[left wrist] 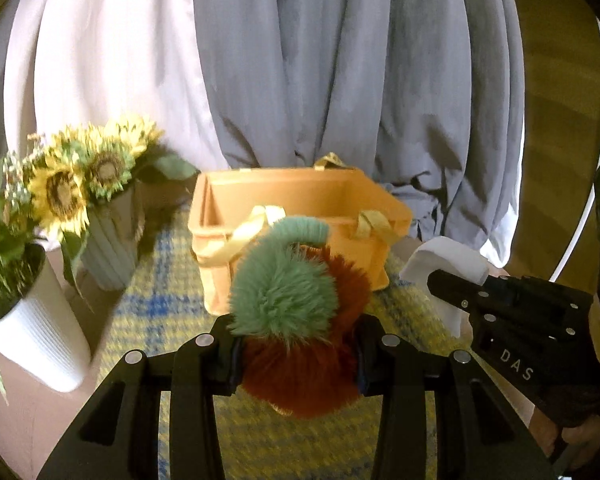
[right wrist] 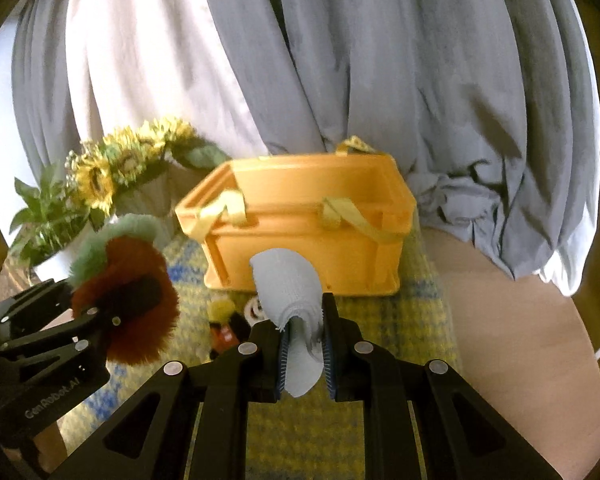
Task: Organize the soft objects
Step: 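Lift the pompom and white cloth and carry both over the orange crate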
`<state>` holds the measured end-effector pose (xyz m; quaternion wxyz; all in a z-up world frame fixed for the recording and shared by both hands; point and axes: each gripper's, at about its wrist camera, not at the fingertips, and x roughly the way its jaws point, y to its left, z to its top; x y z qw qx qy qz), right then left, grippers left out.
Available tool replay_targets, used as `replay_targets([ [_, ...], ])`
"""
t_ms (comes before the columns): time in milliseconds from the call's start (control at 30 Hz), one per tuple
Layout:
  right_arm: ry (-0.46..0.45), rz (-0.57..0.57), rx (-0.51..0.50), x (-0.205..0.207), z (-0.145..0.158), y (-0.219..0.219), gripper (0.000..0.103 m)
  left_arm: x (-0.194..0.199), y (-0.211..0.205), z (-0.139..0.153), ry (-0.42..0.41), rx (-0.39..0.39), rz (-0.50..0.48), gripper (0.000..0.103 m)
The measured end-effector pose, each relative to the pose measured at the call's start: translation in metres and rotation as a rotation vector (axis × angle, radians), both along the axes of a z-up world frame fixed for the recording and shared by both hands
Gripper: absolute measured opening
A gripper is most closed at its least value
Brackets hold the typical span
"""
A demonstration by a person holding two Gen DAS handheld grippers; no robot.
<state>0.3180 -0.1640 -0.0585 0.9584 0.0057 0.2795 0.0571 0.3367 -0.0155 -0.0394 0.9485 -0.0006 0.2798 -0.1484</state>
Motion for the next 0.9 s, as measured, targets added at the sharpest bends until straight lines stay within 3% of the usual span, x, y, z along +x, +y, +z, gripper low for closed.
replay_targets([
  [333,-0.093,0.004,-0.004,0.017,0.030,0.016,0.016,0.014,0.015,0.031,-0.104,0.017,-0.001,0.040],
  [900,-0.171,-0.003,0.010,0.052,0.061,0.027,0.016,0.050,0.023,0.067,-0.232,0.025,-0.029,0.040],
])
